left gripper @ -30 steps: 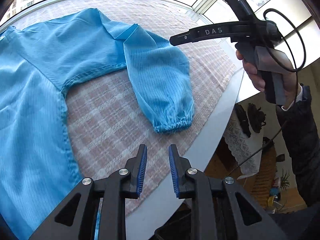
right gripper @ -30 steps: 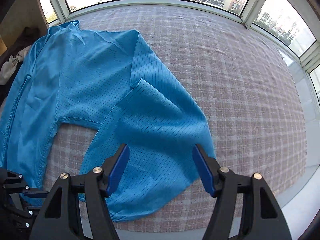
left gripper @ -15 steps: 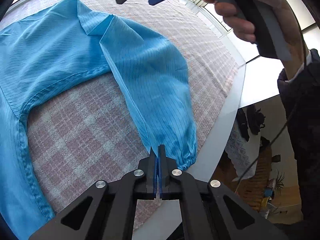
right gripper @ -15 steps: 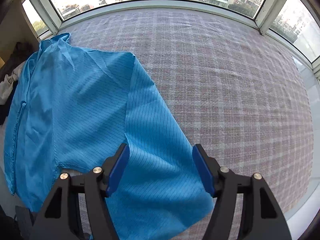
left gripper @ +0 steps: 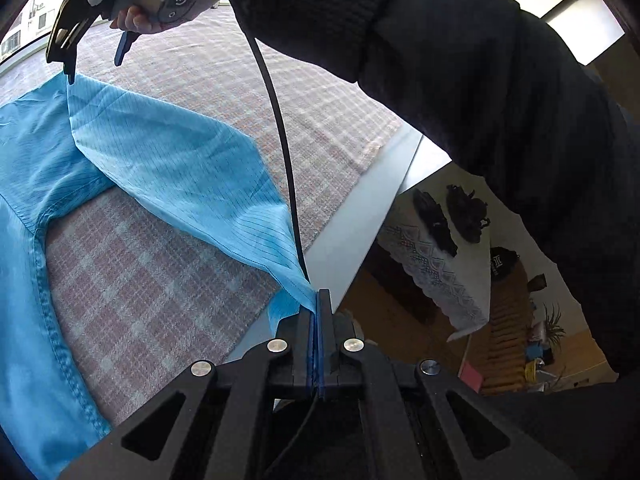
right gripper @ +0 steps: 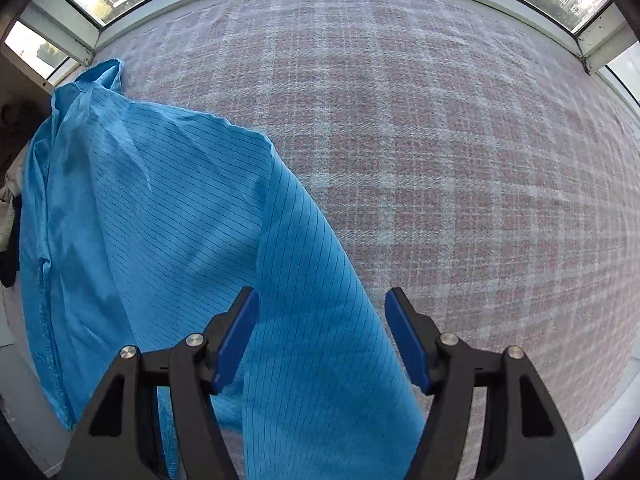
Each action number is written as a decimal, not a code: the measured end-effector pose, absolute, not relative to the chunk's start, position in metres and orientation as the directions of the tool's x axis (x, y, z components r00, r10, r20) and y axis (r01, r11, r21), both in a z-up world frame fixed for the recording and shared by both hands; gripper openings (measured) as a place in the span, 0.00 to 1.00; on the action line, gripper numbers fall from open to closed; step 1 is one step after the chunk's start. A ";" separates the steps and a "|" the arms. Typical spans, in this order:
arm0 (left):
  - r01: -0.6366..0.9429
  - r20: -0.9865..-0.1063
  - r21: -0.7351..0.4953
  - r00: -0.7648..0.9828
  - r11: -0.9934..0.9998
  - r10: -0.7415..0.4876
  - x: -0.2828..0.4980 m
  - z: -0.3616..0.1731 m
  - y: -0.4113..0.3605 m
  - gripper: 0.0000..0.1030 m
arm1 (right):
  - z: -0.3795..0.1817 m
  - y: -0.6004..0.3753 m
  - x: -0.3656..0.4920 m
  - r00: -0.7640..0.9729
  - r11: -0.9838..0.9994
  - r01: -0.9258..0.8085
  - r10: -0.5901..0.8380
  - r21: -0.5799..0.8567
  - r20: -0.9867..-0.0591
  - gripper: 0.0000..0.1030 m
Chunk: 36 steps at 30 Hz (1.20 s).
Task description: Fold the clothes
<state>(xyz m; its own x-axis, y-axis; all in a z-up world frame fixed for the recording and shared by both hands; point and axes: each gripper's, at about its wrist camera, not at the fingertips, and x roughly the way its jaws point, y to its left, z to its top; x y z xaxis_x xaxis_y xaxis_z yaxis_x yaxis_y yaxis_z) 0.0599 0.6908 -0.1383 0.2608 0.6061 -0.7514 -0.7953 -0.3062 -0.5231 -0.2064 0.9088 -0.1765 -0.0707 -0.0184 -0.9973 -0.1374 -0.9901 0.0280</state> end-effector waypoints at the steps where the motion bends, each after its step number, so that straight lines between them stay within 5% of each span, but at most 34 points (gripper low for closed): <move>1: -0.793 -0.750 -0.526 0.261 -0.308 0.608 0.059 -0.139 0.690 0.00 | -0.171 0.903 -0.207 -0.078 -0.992 -0.124 -0.014 0.023 -0.997 0.63; 11: -0.812 -0.743 -0.513 0.259 -0.278 0.617 0.077 -0.129 0.677 0.00 | -0.205 0.853 -0.225 0.001 -0.984 -0.067 0.164 -0.164 -0.986 0.63; 13: -0.823 -0.753 -0.493 0.241 -0.282 0.613 0.079 -0.127 0.670 0.00 | -0.211 0.852 -0.222 0.004 -0.982 -0.067 0.174 -0.174 -0.985 0.48; 14: -0.825 -0.753 -0.488 0.233 -0.284 0.615 0.079 -0.126 0.665 0.00 | -0.214 0.854 -0.219 0.013 -0.985 -0.071 0.160 -0.160 -0.987 0.13; 15: -0.824 -0.752 -0.488 0.230 -0.287 0.618 0.078 -0.125 0.661 0.00 | -0.216 0.856 -0.216 0.028 -0.987 -0.083 0.139 -0.141 -0.990 0.02; 20: -0.813 -0.735 -0.497 0.211 -0.302 0.644 0.077 -0.119 0.630 0.00 | -0.193 0.863 -0.190 -0.024 -0.990 -0.092 0.105 -0.102 -0.994 0.02; 30: -0.706 -0.717 -0.516 0.047 -0.485 0.695 0.067 -0.105 0.460 0.00 | -0.097 0.799 -0.177 -0.178 -0.964 -0.097 -0.229 0.249 -0.957 0.02; 36: -0.566 -0.749 -0.533 -0.032 -0.629 0.662 0.058 -0.134 0.362 0.00 | -0.099 0.688 -0.195 -0.130 -0.977 0.040 -0.212 0.208 -0.969 0.02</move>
